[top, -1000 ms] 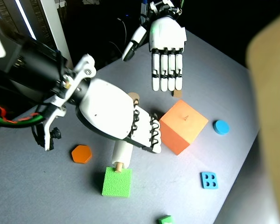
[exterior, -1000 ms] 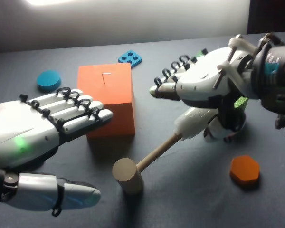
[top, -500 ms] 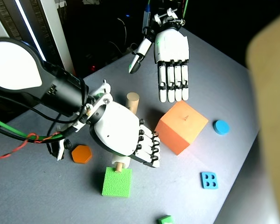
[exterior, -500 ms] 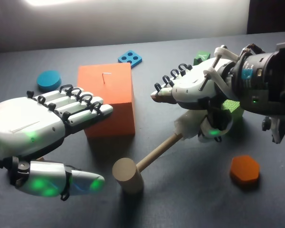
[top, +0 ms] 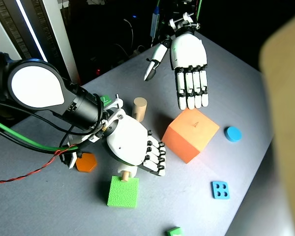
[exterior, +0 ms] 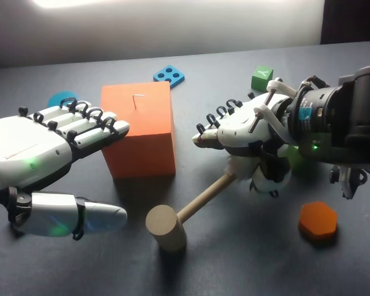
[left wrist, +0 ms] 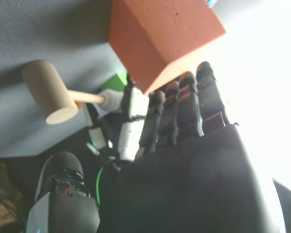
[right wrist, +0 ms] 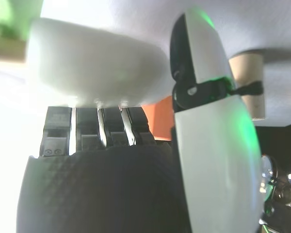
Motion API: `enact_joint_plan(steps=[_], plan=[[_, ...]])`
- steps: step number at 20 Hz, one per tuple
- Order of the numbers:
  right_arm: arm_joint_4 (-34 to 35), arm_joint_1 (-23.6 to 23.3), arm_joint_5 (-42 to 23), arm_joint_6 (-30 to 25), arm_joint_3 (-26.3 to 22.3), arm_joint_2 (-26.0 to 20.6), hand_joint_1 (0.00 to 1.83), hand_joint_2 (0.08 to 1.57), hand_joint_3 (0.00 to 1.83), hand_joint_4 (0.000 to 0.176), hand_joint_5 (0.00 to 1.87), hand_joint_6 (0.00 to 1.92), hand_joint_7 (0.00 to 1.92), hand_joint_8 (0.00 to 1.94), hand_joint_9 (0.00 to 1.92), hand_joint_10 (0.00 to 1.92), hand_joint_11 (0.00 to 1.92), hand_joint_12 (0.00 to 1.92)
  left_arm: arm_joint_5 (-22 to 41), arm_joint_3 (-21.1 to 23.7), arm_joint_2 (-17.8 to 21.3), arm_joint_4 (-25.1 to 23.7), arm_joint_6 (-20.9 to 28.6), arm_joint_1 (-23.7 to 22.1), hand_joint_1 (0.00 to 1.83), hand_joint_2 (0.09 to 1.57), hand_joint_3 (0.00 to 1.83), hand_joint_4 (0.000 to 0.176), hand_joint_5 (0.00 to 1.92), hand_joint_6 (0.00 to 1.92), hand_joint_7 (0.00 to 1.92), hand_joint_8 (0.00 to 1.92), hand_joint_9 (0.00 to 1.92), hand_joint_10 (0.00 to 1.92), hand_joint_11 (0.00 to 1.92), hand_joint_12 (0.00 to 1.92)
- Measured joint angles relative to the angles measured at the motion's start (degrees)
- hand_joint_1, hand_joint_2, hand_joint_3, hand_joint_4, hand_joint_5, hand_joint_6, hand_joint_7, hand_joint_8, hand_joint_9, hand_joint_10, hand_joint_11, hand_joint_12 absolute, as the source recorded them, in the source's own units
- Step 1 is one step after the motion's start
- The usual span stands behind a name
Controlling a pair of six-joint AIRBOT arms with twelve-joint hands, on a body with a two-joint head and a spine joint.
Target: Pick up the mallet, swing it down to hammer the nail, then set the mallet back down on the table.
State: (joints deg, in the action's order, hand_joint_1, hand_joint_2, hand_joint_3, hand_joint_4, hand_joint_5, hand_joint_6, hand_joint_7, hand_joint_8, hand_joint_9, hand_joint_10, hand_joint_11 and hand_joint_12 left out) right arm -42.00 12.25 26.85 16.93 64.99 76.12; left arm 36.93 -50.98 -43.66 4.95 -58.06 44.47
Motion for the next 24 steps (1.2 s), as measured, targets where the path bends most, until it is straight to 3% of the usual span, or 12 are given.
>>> enact_joint_plan(steps=[24], plan=[[-0.1, 2.3, -1.7, -0.2, 1.8, 0.9, 1.20, 1.05, 0.00, 0.000, 0.00, 0.00, 0.00, 0.00, 0.00, 0.00, 0.00, 0.00, 1.1, -3.4, -3.8, 0.7, 0.0, -0.1, 0.00, 1.05, 0.00, 0.000, 0.00, 0.00, 0.00, 0.00, 0.00, 0.00, 0.00, 0.00]])
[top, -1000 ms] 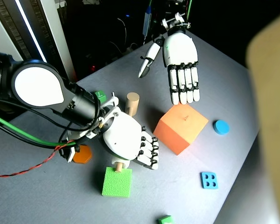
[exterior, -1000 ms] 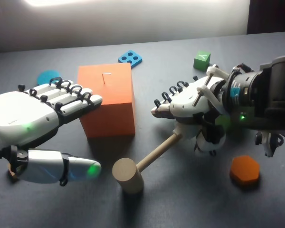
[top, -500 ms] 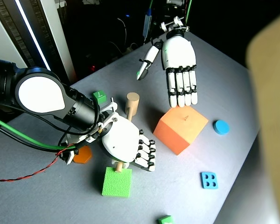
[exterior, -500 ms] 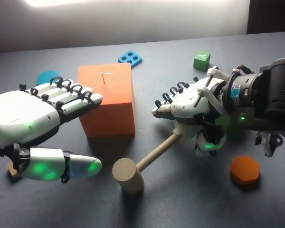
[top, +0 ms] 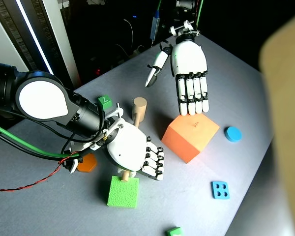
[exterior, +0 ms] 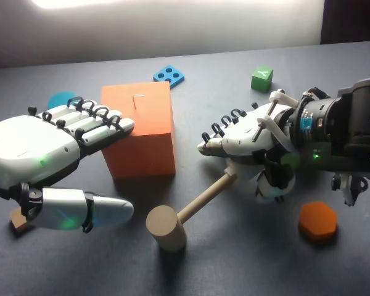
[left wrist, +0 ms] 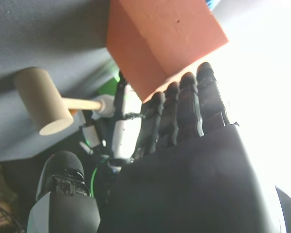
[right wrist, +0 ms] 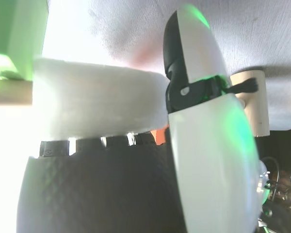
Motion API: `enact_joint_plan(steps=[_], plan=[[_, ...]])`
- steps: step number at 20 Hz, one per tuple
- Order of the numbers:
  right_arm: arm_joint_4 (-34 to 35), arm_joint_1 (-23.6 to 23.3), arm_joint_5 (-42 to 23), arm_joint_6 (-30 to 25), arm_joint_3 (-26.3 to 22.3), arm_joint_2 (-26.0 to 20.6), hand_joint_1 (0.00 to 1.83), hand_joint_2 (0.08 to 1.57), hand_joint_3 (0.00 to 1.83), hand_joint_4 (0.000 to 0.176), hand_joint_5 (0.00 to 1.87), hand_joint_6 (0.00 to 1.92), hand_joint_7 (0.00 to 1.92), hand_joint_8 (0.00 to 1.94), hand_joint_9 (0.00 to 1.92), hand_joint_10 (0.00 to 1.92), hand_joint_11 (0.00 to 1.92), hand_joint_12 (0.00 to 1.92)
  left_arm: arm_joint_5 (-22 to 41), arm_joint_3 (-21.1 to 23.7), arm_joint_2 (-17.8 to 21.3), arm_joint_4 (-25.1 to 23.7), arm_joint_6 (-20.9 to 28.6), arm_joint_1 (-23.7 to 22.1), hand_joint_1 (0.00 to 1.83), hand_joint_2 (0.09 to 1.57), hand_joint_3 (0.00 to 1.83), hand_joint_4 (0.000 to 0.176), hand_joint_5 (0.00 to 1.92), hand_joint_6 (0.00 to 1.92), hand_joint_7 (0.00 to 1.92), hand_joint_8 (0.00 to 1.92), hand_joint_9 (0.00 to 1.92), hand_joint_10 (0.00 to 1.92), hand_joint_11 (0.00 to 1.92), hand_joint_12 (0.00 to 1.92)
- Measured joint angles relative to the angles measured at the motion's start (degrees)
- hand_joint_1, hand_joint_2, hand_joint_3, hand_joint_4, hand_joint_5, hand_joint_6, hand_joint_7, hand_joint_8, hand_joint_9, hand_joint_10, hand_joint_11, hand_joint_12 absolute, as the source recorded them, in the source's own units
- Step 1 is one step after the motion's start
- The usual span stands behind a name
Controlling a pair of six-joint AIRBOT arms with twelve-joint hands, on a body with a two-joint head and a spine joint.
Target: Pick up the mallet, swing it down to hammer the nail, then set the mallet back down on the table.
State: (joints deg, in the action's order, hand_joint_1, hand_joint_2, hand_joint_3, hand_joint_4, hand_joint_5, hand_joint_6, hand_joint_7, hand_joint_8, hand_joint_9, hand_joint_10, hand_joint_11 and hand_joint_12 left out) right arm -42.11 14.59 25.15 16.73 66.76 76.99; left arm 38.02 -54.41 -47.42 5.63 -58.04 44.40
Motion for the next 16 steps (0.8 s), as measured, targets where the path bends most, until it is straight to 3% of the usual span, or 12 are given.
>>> enact_joint_plan(steps=[2, 4, 5, 6, 7, 8, 9, 10, 12, 13, 14, 16], plan=[[0.0, 0.0, -0.2, 0.0, 0.0, 0.0, 1.22, 1.08, 0.01, 0.000, 0.09, 0.03, 0.02, 0.01, 0.01, 0.00, 0.02, 0.01, 0.1, -0.1, -0.3, 0.4, 0.0, 0.0, 0.00, 1.06, 0.00, 0.000, 0.00, 0.00, 0.00, 0.00, 0.00, 0.00, 0.00, 0.00], [0.0, 0.0, -0.3, 0.0, 0.0, 0.0, 1.29, 1.04, 0.00, 0.000, 0.28, 0.03, 0.23, 0.02, 0.21, 0.04, 0.00, 0.59, 0.1, -0.2, -0.4, 0.1, 0.0, 0.0, 0.00, 1.06, 0.00, 0.000, 0.00, 0.00, 0.00, 0.00, 0.00, 0.00, 0.00, 0.00], [0.0, 0.0, -0.3, 0.0, 0.0, 0.0, 1.33, 1.01, 0.00, 0.000, 0.43, 0.05, 0.38, 0.03, 0.38, 0.09, 0.00, 1.01, 0.1, -0.3, -0.6, 0.1, 0.0, 0.0, 0.00, 1.06, 0.00, 0.000, 0.00, 0.00, 0.00, 0.00, 0.00, 0.00, 0.00, 0.00], [0.0, 0.0, -0.4, 0.0, 0.0, 0.0, 1.32, 1.03, 0.00, 0.000, 0.46, 0.06, 0.49, 0.07, 0.48, 0.15, 0.00, 1.24, 0.1, -0.4, -0.7, 0.3, 0.0, 0.0, 0.00, 1.07, 0.01, 0.000, 0.00, 0.00, 0.00, 0.00, 0.00, 0.00, 0.00, 0.00], [0.0, 0.0, -0.7, -0.1, 0.0, 0.0, 1.32, 1.05, 0.00, 0.000, 0.49, 0.04, 0.54, 0.10, 0.48, 0.35, 0.02, 1.33, 0.1, -0.4, -0.7, 0.5, 0.0, 0.1, 0.00, 1.06, 0.00, 0.000, 0.00, 0.00, 0.00, 0.00, 0.00, 0.00, 0.00, 0.00], [-0.3, 0.0, -0.9, -0.1, 0.0, 0.0, 1.33, 1.04, 0.00, 0.000, 0.57, 0.09, 0.61, 0.27, 0.43, 0.78, 0.11, 1.40, 0.1, -0.5, -0.8, 0.5, 0.1, 0.1, 0.00, 1.06, 0.00, 0.000, 0.00, 0.00, 0.00, 0.00, 0.00, 0.00, 0.00, 0.00], [-0.9, 0.0, -1.5, 0.0, 0.0, 0.0, 1.31, 1.05, 0.00, 0.000, 0.56, 0.32, 0.49, 0.73, 0.35, 1.11, 0.13, 1.50, 0.2, -0.5, -1.0, 0.9, 0.4, 0.2, 0.00, 1.07, 0.00, 0.000, 0.00, 0.00, 0.00, 0.00, 0.00, 0.00, 0.01, 0.00], [-1.0, 0.0, -1.7, 0.0, 0.0, 0.0, 1.29, 1.06, 0.00, 0.000, 0.49, 0.80, 0.35, 1.19, 0.27, 1.38, 0.14, 1.63, 0.2, -0.5, -1.1, 0.9, 0.5, 0.2, 0.00, 1.07, 0.01, 0.000, 0.00, 0.00, 0.00, 0.00, 0.00, 0.00, 0.00, 0.00], [-1.0, 0.0, -2.2, -0.1, 0.0, 0.0, 1.28, 1.07, 0.00, 0.000, 0.39, 1.23, 0.29, 1.55, 0.27, 1.61, 0.23, 1.72, 0.7, -0.5, -1.1, 0.9, 1.0, 0.7, 0.00, 1.07, 0.00, 0.000, 0.00, 0.00, 0.00, 0.00, 0.00, 0.00, 0.00, 0.00], [-1.0, 0.0, -2.2, -0.1, 0.0, 0.0, 1.29, 1.07, 0.00, 0.000, 0.34, 1.35, 0.28, 1.61, 0.27, 1.67, 0.25, 1.76, 0.7, -0.5, -1.1, 0.9, 1.0, 0.9, 0.00, 1.07, 0.00, 0.000, 0.00, 0.00, 0.00, 0.00, 0.00, 0.00, 0.00, 0.00], [-0.6, 0.0, -2.0, -0.1, 0.0, -0.1, 1.13, 1.21, 0.01, 0.000, 0.63, 1.39, 0.32, 1.67, 0.29, 1.77, 0.25, 1.89, 0.8, -0.5, -1.1, 0.9, 1.1, 0.9, 0.00, 1.07, 0.00, 0.000, 0.00, 0.00, 0.00, 0.00, 0.00, 0.00, 0.00, 0.00], [0.1, 0.0, -0.8, -0.1, -0.2, -0.2, 1.18, 1.28, 0.00, 0.000, 0.75, 1.17, 0.61, 1.77, 0.36, 1.88, 0.32, 1.92, 0.9, -0.5, -1.1, 0.9, 1.3, 1.0, 0.00, 1.07, 0.00, 0.000, 0.00, 0.00, 0.00, 0.00, 0.00, 0.00, 0.00, 0.00]])
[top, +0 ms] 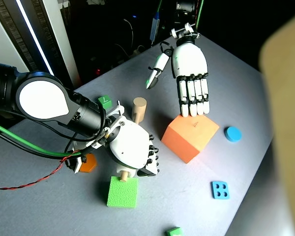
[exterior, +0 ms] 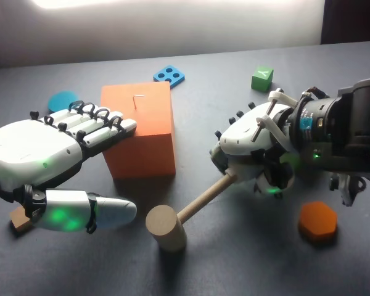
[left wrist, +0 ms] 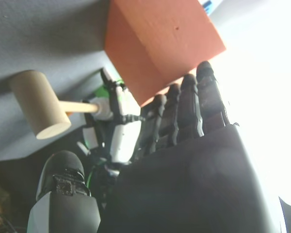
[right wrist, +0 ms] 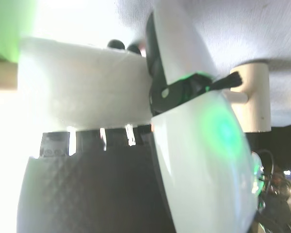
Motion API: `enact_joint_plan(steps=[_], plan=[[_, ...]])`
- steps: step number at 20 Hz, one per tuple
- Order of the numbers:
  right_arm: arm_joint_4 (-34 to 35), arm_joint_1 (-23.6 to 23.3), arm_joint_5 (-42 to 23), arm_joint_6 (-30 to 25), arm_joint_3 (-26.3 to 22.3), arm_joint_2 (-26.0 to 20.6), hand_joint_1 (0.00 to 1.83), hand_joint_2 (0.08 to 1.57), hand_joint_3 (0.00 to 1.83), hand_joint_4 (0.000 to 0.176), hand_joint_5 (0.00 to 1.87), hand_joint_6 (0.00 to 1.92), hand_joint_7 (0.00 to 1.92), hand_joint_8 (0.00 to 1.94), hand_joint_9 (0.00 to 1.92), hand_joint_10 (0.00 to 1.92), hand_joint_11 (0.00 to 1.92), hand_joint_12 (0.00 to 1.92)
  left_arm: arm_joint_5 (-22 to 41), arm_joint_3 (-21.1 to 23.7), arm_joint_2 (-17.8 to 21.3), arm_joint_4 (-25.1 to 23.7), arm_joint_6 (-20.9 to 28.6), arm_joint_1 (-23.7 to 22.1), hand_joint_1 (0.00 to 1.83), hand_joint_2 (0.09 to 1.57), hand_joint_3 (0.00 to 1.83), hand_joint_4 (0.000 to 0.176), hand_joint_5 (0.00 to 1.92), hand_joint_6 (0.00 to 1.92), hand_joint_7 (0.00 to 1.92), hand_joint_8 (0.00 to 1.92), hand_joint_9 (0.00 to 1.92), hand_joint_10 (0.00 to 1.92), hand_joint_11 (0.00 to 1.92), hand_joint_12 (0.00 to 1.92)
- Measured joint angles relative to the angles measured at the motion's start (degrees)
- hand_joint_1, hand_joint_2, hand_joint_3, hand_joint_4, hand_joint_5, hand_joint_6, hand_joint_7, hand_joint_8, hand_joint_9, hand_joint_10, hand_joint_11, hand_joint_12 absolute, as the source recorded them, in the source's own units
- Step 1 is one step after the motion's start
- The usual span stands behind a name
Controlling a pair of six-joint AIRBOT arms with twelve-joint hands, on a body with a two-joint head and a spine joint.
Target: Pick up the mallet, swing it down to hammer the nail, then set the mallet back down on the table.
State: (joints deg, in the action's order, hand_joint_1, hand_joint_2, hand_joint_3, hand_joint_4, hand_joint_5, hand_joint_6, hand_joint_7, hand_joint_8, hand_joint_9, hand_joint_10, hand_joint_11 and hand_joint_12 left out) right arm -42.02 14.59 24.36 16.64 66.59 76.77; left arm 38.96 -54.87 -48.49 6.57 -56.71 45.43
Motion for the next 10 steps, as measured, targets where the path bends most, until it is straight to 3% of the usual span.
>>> enact_joint_plan(steps=[2, 6, 7, 9, 10], plan=[[-0.2, 0.0, 0.0, 0.0, -0.2, -0.3, 1.12, 1.22, 0.00, 0.000, 0.77, 1.31, 0.47, 1.91, 0.53, 1.92, 0.53, 1.92, 0.2, 0.0, 0.0, 0.0, 0.0, 0.3, 0.00, 1.07, 0.01, 0.000, 0.00, 0.00, 0.00, 0.00, 0.00, 0.00, 0.00, 0.00], [-0.1, -0.1, 0.0, 0.0, -1.0, -0.9, 1.02, 1.32, 0.02, 0.000, 0.60, 1.59, 0.79, 1.94, 0.92, 1.92, 0.92, 1.92, 0.5, 0.0, 0.0, 0.0, 0.0, 0.6, 0.00, 1.07, 0.00, 0.000, 0.00, 0.00, 0.00, 0.00, 0.00, 0.00, 0.00, 0.00], [-0.1, -0.1, 0.0, 0.1, -1.3, -1.0, 1.05, 1.29, 0.00, 0.000, 0.60, 1.86, 0.87, 1.94, 0.98, 1.92, 1.01, 1.92, 0.5, 0.1, 0.0, 0.0, 0.0, 0.6, 0.00, 1.07, 0.00, 0.000, 0.00, 0.00, 0.00, 0.00, 0.00, 0.00, 0.00, 0.00], [-0.1, -0.1, -0.4, 0.1, -1.8, -1.4, 1.07, 1.26, 0.00, 0.000, 0.95, 1.92, 1.13, 1.94, 1.23, 1.92, 1.28, 1.92, 0.5, 0.1, 0.0, 0.1, 0.0, 0.6, 0.00, 1.08, 0.01, 0.000, 0.00, 0.00, 0.00, 0.00, 0.00, 0.00, 0.00, 0.00], [0.0, -0.2, -0.5, 0.1, -1.9, -1.5, 1.05, 1.27, 0.00, 0.000, 0.94, 1.92, 1.23, 1.94, 1.34, 1.92, 1.39, 1.92, 0.5, 0.1, 0.0, 0.0, 0.0, 0.6, 0.00, 1.08, 0.01, 0.000, 0.00, 0.00, 0.00, 0.00, 0.00, 0.00, 0.00, 0.00]])
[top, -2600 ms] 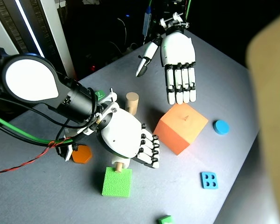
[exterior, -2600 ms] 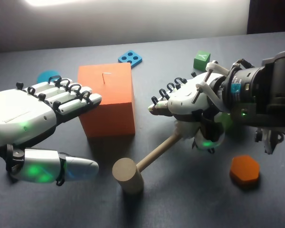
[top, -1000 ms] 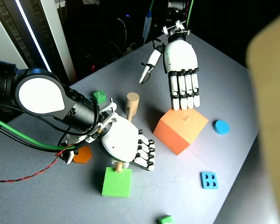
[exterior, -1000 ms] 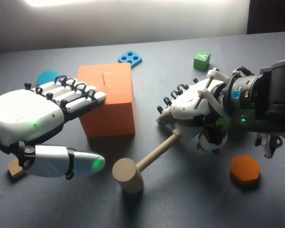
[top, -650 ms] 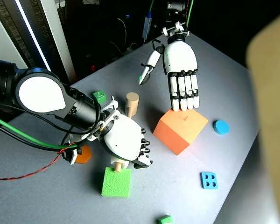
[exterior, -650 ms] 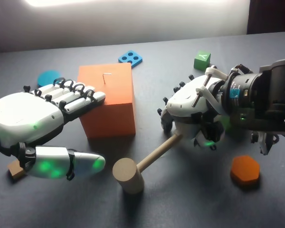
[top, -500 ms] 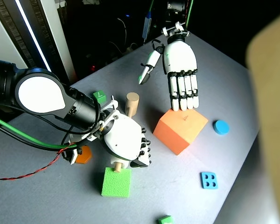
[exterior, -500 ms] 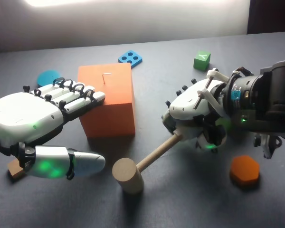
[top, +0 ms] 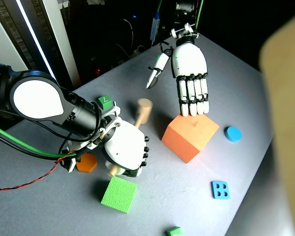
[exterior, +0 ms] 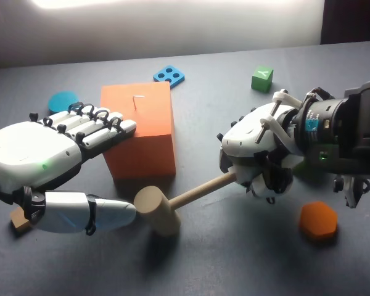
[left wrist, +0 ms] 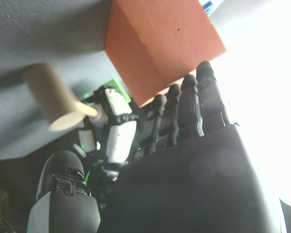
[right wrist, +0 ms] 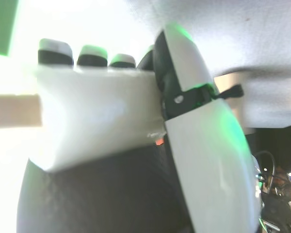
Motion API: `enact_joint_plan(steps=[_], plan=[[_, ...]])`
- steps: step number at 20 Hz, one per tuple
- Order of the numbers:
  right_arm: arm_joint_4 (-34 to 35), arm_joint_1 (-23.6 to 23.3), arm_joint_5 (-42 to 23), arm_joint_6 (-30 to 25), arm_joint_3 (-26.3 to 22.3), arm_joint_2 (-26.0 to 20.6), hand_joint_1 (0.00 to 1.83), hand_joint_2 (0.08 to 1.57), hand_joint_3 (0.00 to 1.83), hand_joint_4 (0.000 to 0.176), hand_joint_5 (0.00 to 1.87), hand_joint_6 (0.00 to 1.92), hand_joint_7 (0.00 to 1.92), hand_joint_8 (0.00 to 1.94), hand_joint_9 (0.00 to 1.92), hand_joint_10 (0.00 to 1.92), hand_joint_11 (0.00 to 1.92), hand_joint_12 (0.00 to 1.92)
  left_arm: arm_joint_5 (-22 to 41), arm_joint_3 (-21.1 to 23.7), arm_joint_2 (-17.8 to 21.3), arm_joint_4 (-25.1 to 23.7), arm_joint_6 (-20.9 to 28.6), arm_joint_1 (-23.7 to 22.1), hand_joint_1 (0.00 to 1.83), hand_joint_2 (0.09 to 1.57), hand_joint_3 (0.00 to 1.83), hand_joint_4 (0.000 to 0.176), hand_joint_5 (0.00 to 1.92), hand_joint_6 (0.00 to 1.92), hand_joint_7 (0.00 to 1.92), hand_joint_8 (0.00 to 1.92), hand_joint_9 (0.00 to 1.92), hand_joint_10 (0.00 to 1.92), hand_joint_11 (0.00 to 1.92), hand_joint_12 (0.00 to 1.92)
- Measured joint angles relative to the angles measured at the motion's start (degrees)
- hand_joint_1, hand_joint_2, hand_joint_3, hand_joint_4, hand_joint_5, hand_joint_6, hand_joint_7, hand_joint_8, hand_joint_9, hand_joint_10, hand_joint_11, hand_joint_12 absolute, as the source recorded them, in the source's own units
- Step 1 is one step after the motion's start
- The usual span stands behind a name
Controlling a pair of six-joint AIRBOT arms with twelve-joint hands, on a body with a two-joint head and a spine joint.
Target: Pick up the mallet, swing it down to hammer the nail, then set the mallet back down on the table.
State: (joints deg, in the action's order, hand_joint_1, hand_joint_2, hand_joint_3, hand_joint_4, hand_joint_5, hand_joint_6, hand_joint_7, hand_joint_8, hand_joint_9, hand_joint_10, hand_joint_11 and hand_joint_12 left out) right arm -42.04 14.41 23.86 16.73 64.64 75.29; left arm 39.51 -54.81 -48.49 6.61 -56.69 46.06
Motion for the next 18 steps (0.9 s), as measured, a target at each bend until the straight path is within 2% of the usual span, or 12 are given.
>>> enact_joint_plan(steps=[1, 2, 3, 5, 9, 11, 12, 13, 14, 16, 18], plan=[[0.0, -0.1, -0.1, 0.0, -0.2, -0.1, 0.97, 1.31, 0.01, 0.000, 0.88, 1.92, 1.36, 1.94, 1.50, 1.92, 1.58, 1.92, 0.3, 0.0, 0.0, 0.0, 0.0, 0.2, 0.00, 1.09, 0.01, 0.000, 0.00, 0.00, 0.00, 0.00, 0.00, 0.00, 0.00, 0.00], [0.2, -0.3, -0.2, -0.1, -0.5, -0.4, 0.86, 1.35, 0.02, 0.000, 1.04, 1.92, 1.50, 1.94, 1.63, 1.92, 1.74, 1.92, 0.3, 0.0, 0.0, 0.0, 0.0, 0.2, 0.00, 1.08, 0.01, 0.000, 0.00, 0.00, 0.00, 0.00, 0.00, 0.00, 0.00, 0.00], [0.2, -0.7, -0.5, -0.1, -0.9, -0.7, 0.79, 1.37, 0.01, 0.000, 1.14, 1.92, 1.55, 1.94, 1.68, 1.92, 1.81, 1.92, 0.3, 0.0, 0.0, 0.0, 0.0, 0.2, 0.00, 1.07, 0.00, 0.000, 0.00, 0.00, 0.00, 0.00, 0.00, 0.00, 0.00, 0.00], [-0.1, -1.4, -0.8, 0.2, -2.4, -1.6, 0.66, 1.43, 0.01, 0.000, 1.29, 1.92, 1.65, 1.94, 1.75, 1.92, 1.87, 1.92, 0.3, 0.0, 0.0, 0.0, 0.0, 0.2, 0.00, 1.07, 0.00, 0.000, 0.00, 0.00, 0.00, 0.00, 0.00, 0.00, 0.00, 0.00], [-0.1, -2.8, 0.0, 4.0, -7.8, -6.0, 0.56, 1.50, 0.00, 0.000, 1.27, 1.92, 1.69, 1.94, 1.78, 1.92, 1.88, 1.92, 0.3, 0.0, 0.0, 0.0, 0.0, 0.3, 0.00, 1.08, 0.00, 0.000, 0.01, 0.00, 0.00, 0.00, 0.00, 0.00, 0.00, 0.00], [0.0, -4.4, 0.0, 5.2, -10.1, -9.5, 0.48, 1.53, 0.00, 0.156, 1.30, 1.92, 1.68, 1.94, 1.76, 1.92, 1.86, 1.92, 0.3, 0.0, 0.0, 0.0, 0.0, 0.3, 0.00, 1.07, 0.00, 0.000, 0.00, 0.00, 0.00, 0.00, 0.00, 0.00, 0.00, 0.00], [0.0, -5.3, 0.1, 5.6, -10.8, -10.9, 0.45, 1.54, 0.00, 0.172, 1.29, 1.92, 1.65, 1.94, 1.74, 1.92, 1.83, 1.92, 0.3, 0.0, 0.0, 0.0, 0.0, 0.3, 0.00, 1.08, 0.01, 0.000, 0.00, 0.00, 0.00, 0.00, 0.00, 0.00, 0.00, 0.00], [0.0, -7.0, 0.1, 6.1, -11.8, -13.1, 0.44, 1.54, 0.00, 0.175, 1.29, 1.92, 1.64, 1.94, 1.73, 1.92, 1.82, 1.92, 0.3, 0.0, 0.0, 0.0, 0.0, 0.4, 0.00, 1.08, 0.00, 0.000, 0.00, 0.00, 0.00, 0.00, 0.00, 0.00, 0.00, 0.00], [-0.1, -8.1, 0.0, 6.6, -12.2, -14.4, 0.32, 1.56, 0.01, 0.176, 1.29, 1.92, 1.63, 1.94, 1.72, 1.92, 1.80, 1.92, 0.3, 0.0, 0.0, 0.0, 0.0, 0.4, 0.00, 1.08, 0.00, 0.000, 0.02, 0.01, 0.00, 0.00, 0.00, 0.00, 0.00, 0.00], [0.0, -10.8, -0.7, 7.4, -12.8, -17.6, 0.23, 1.57, 0.05, 0.176, 1.28, 1.92, 1.63, 1.94, 1.72, 1.92, 1.80, 1.92, 0.3, 0.0, -0.1, 0.0, 0.0, 0.4, 0.00, 1.08, 0.00, 0.000, 0.02, 0.01, 0.02, 0.01, 0.01, 0.00, 0.00, 0.00], [-0.2, -12.5, -1.9, 7.0, -12.5, -19.5, 0.24, 1.57, 0.07, 0.176, 1.29, 1.92, 1.63, 1.94, 1.73, 1.92, 1.80, 1.92, 0.5, 0.0, -0.3, 0.2, 0.0, 0.4, 0.00, 1.09, 0.01, 0.000, 0.02, 0.01, 0.02, 0.01, 0.01, 0.01, 0.00, 0.00]])
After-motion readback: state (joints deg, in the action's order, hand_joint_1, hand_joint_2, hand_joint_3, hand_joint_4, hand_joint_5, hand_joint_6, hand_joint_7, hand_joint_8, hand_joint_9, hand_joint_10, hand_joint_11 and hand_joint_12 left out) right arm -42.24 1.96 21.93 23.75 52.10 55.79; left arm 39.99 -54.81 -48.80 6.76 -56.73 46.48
